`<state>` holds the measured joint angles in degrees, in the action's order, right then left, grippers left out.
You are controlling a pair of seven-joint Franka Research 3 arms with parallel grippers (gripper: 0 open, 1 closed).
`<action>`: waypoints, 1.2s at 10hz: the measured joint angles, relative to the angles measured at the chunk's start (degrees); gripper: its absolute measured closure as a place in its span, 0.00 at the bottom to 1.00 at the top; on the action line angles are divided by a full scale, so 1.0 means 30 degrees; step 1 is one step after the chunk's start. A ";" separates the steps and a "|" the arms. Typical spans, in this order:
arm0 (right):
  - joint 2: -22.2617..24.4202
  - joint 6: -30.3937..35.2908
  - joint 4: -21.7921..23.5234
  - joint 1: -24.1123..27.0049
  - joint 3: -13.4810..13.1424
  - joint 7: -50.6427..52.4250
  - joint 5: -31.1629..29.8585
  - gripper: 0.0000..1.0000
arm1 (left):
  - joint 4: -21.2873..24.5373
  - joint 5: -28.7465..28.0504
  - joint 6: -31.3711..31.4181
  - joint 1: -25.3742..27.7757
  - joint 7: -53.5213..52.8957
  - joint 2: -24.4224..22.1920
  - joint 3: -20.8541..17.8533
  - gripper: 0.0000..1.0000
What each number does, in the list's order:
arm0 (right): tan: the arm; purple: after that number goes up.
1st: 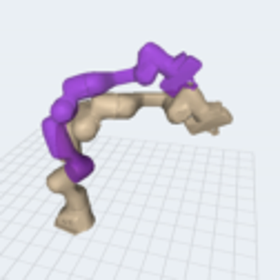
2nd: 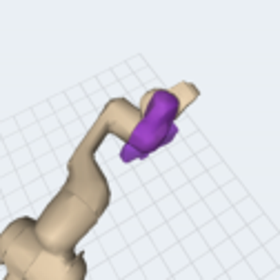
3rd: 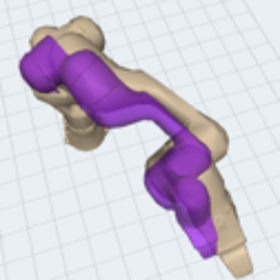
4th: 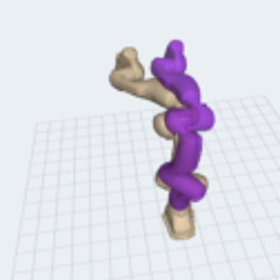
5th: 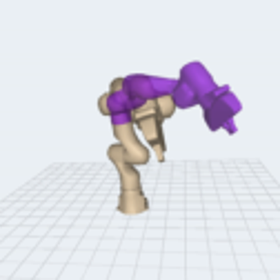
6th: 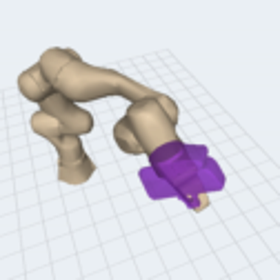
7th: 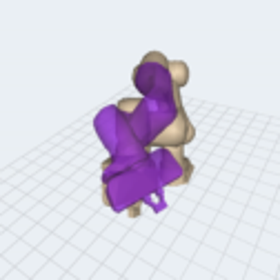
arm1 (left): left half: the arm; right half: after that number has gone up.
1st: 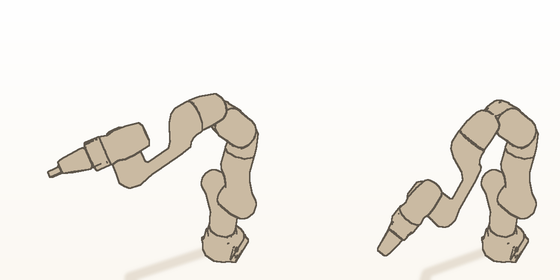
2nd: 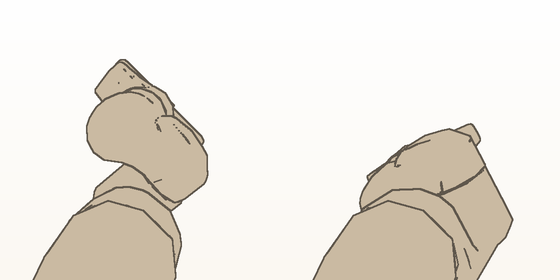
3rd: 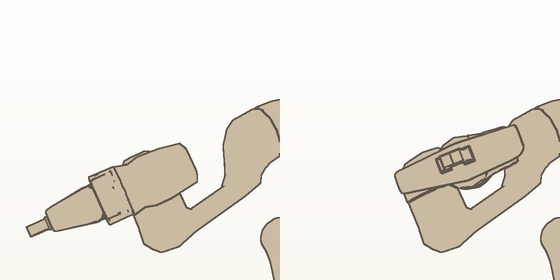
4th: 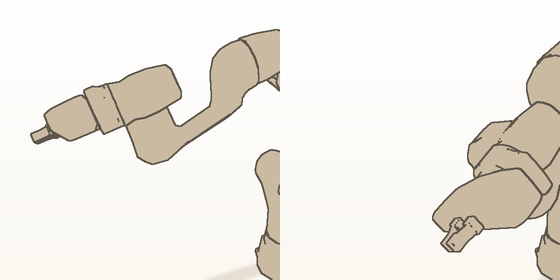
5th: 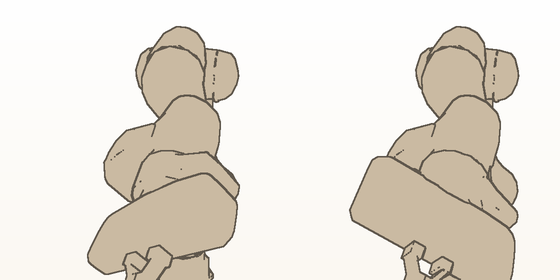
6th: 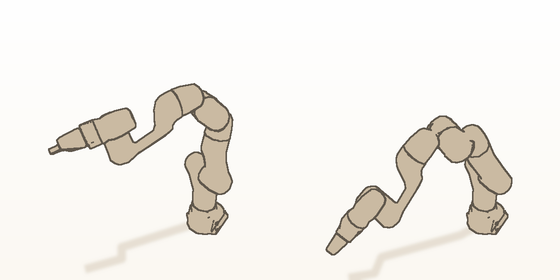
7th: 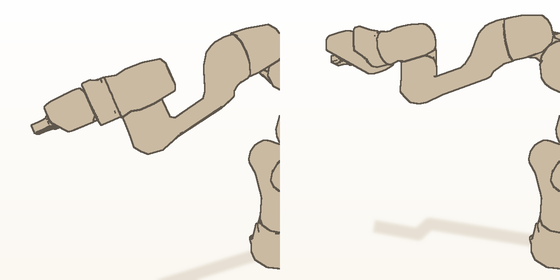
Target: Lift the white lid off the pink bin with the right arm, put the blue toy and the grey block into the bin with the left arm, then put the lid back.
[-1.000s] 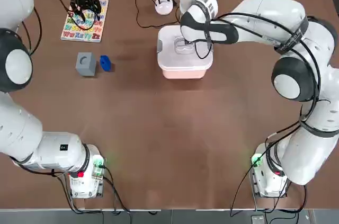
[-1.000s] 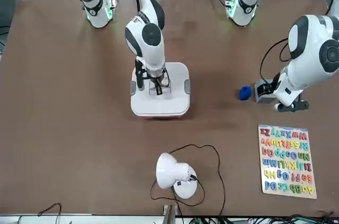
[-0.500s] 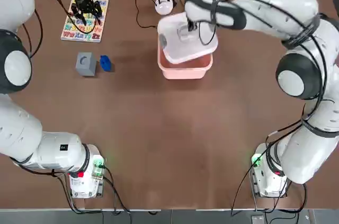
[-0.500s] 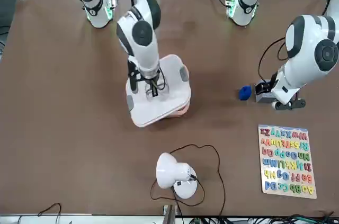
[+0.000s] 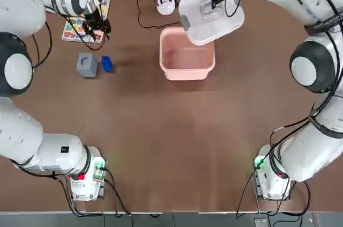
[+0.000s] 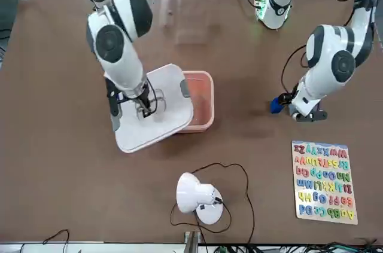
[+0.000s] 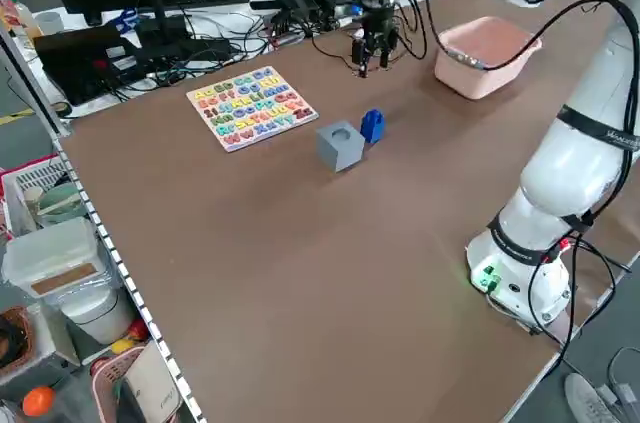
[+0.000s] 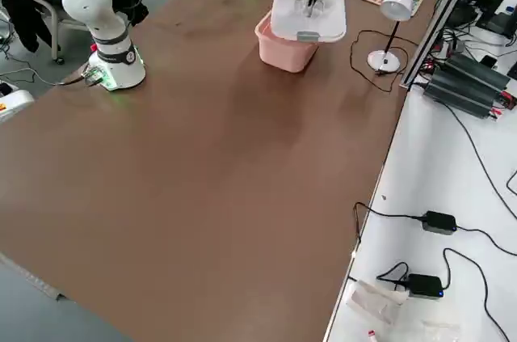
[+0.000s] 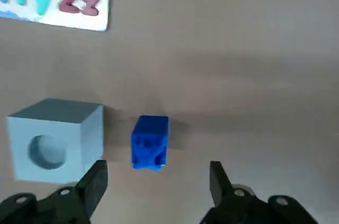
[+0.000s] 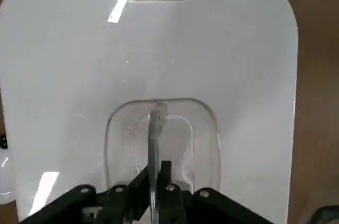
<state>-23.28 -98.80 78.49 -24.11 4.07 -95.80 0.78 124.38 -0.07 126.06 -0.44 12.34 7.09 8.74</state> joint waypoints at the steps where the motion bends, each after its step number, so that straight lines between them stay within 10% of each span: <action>1: 0.0005 0.0352 -0.0006 0.0809 -0.0037 0.1503 -0.0012 0.92 | 0.1390 -0.0001 0.1610 -0.0010 0.0090 -0.0157 0.0121 0.14; 6: 0.0001 0.0700 0.0031 0.2921 -0.0081 0.6405 -0.1173 0.92 | 0.4858 -0.0895 0.5811 0.0044 0.0080 -0.0312 0.0182 0.14; 12: -0.0001 0.1438 0.0042 0.3972 -0.0089 0.9073 -0.1350 0.92 | 0.5434 -0.1770 0.8180 0.0745 0.0081 0.1004 0.0178 0.17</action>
<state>-23.28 -94.49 78.62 -12.19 3.80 -68.59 -3.27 140.68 -5.38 150.60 1.80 12.58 10.10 9.27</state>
